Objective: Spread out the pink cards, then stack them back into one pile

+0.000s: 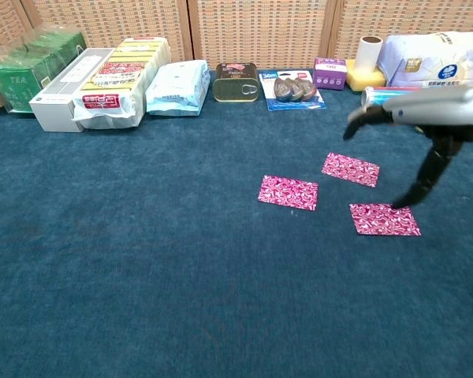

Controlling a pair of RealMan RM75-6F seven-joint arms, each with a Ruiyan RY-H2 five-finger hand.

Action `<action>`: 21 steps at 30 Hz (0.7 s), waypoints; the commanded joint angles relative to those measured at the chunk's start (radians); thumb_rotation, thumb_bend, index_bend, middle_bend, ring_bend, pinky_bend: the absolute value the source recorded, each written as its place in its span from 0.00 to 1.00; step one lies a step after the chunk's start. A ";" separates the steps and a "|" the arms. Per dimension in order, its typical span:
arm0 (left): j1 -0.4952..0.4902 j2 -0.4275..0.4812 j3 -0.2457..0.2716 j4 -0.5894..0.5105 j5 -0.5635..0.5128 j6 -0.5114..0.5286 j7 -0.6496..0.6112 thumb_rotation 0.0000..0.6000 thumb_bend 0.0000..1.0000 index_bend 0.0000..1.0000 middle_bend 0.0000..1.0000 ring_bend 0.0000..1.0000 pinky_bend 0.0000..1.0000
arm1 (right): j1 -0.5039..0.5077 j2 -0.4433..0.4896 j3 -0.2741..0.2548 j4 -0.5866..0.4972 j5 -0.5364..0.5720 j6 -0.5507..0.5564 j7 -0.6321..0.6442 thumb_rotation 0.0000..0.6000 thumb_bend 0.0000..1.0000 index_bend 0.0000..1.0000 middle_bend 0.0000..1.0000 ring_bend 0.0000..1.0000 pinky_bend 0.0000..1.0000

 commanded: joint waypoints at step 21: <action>0.001 0.017 -0.003 0.024 0.000 -0.004 -0.064 1.00 0.24 0.00 0.00 0.00 0.06 | -0.046 -0.485 0.332 0.232 0.232 0.264 -0.335 0.86 0.12 0.28 0.00 0.00 0.00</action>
